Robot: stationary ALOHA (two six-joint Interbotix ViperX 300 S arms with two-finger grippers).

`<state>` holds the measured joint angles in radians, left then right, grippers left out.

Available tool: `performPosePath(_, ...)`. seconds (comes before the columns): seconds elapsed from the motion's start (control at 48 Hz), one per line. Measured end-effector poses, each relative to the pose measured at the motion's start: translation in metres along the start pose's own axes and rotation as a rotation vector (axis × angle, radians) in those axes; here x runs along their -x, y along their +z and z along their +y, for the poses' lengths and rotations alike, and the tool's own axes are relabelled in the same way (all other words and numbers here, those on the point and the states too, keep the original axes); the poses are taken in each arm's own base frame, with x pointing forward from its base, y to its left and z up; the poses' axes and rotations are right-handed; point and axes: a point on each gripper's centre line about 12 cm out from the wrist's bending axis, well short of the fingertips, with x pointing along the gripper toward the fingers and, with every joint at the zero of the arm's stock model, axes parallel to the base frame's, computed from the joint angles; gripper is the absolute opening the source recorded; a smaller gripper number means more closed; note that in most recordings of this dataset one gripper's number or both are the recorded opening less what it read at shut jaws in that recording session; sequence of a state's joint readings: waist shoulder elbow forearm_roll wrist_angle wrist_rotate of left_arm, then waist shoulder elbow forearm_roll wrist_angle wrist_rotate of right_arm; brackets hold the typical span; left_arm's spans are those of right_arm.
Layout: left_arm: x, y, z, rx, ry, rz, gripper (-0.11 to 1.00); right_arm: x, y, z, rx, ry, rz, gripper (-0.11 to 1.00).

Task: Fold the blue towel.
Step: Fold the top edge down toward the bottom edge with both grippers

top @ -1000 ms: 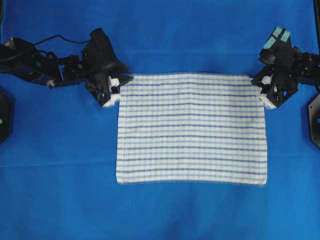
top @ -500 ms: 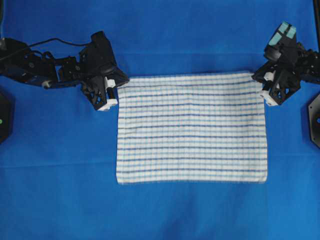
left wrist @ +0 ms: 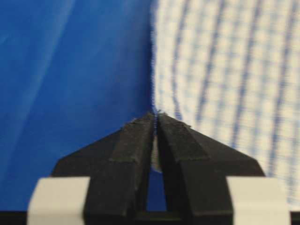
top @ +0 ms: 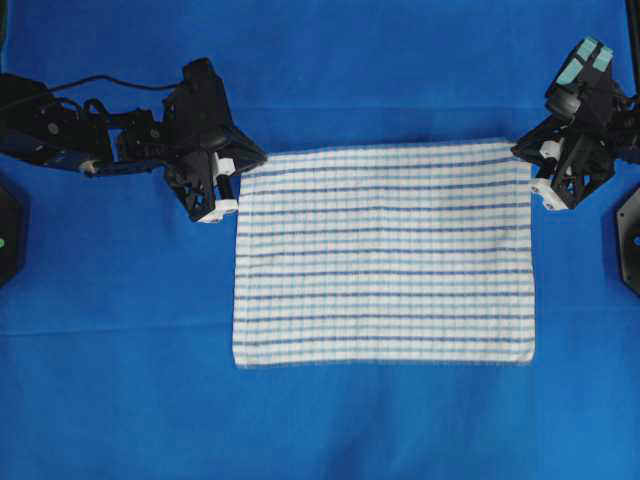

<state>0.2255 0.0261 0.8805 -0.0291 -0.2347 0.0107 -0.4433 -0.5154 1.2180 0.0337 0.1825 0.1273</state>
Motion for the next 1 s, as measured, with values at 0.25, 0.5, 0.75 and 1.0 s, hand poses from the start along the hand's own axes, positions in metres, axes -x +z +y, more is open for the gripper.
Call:
performPosePath(0.25,0.013,0.004,-0.042,-0.071,-0.097,0.015,0.02,0.017,-0.006,0.033,0.027,0.110,0.014,0.05)
performPosePath(0.5,0.023,-0.004,-0.086,-0.133,-0.200,0.042,0.02,0.039,-0.020,0.068,0.072,0.244,0.045,0.05)
performPosePath(0.75,0.033,-0.012,-0.125,-0.103,-0.292,0.059,0.02,0.050,-0.041,0.099,0.131,0.356,0.111,0.05)
performPosePath(1.0,0.040,-0.016,-0.156,-0.099,-0.361,0.070,0.02,0.055,-0.061,0.119,0.146,0.415,0.195,0.05)
